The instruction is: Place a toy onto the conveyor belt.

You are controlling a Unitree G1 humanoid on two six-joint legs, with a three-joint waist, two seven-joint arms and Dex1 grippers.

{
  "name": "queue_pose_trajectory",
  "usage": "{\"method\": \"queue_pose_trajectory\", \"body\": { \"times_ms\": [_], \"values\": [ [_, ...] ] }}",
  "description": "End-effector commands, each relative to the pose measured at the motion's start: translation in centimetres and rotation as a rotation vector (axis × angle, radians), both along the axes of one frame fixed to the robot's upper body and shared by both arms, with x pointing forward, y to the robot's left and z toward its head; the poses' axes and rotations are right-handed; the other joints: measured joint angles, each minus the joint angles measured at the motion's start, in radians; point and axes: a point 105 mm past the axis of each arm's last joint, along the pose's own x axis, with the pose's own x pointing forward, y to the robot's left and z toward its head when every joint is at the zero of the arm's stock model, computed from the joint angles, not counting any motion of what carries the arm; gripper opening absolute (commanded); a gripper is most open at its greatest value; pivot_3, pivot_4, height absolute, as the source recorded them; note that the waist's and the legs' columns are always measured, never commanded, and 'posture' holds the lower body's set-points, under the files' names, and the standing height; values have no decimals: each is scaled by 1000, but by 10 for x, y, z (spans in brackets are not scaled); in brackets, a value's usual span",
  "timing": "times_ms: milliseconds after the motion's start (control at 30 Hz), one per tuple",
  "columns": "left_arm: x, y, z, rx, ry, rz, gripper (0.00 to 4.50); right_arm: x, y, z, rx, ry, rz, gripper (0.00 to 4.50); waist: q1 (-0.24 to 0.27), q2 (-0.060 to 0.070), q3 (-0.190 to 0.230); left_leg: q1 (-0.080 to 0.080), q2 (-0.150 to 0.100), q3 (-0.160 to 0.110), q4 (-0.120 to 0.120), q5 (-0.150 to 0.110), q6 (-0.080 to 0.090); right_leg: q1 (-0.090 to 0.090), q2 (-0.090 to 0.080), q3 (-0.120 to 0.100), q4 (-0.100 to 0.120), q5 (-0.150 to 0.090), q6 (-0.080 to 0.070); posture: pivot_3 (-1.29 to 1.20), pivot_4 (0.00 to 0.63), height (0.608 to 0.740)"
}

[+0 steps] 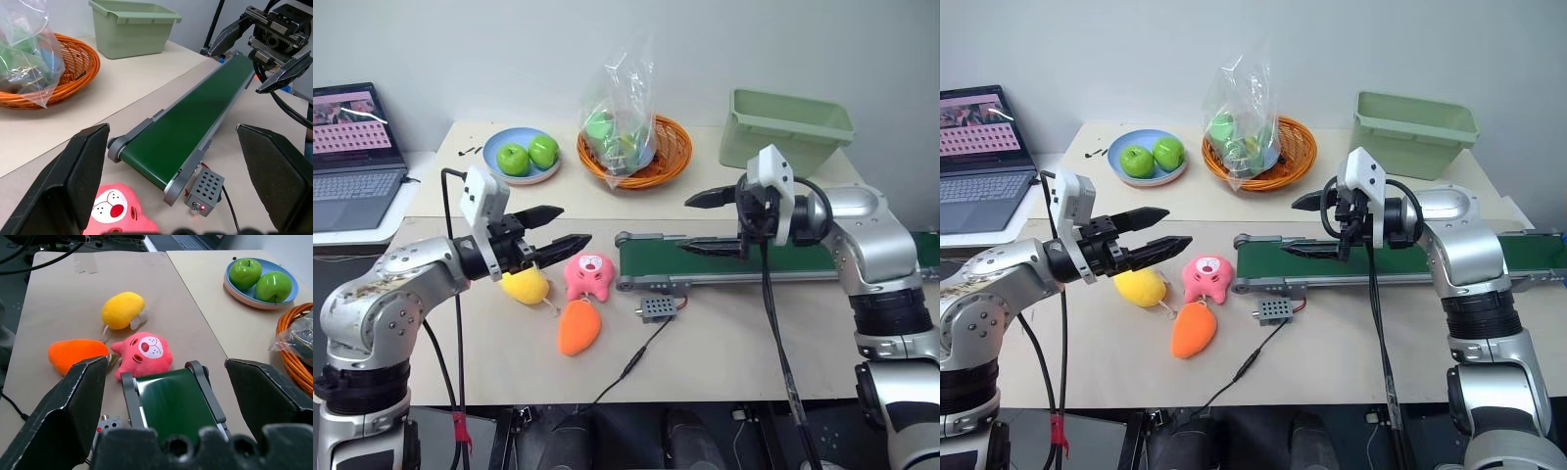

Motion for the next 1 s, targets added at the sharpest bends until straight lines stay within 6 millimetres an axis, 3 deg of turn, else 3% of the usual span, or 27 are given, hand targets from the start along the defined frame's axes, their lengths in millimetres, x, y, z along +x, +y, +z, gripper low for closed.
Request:
{"method": "queue_pose_trajectory", "body": {
  "times_ms": [33,133,300,400,533,767,1000],
  "values": [
    [1,11,18,-94,-48,50,4429,-4,3,14,10,-57,25,4500,0,0,0,0,0,0,0,0,0,0,0,0,0,0,0,0,150,740],
    [12,48,32,-362,-24,217,4429,-3,2,13,6,-56,20,4500,-1,0,0,0,0,-1,0,0,0,0,0,0,0,0,0,0,150,740],
    [28,120,1,-672,191,532,4429,-2,1,11,-3,-54,20,4500,-4,0,0,1,0,-6,0,0,0,0,0,1,1,0,0,0,150,740],
    [30,147,-10,-855,258,633,4429,-1,2,11,-6,-53,22,4500,-2,0,0,2,-1,-8,0,0,0,0,-1,1,1,0,0,0,150,740],
    [31,161,-32,-1031,371,705,4429,1,4,10,-19,-54,24,4500,2,-1,0,1,-1,-9,0,0,0,0,-1,0,1,0,0,0,150,740],
    [17,163,-111,-1038,674,850,4429,2,2,9,-30,-52,19,4500,-1,-1,0,1,-2,-10,0,0,-1,0,-2,0,1,0,0,0,150,740],
    [18,160,-144,-1085,788,876,4429,3,0,10,-39,-57,2,4500,1,-1,0,3,-2,-9,0,0,-1,1,-2,0,1,0,0,0,150,740]
  ]
}}
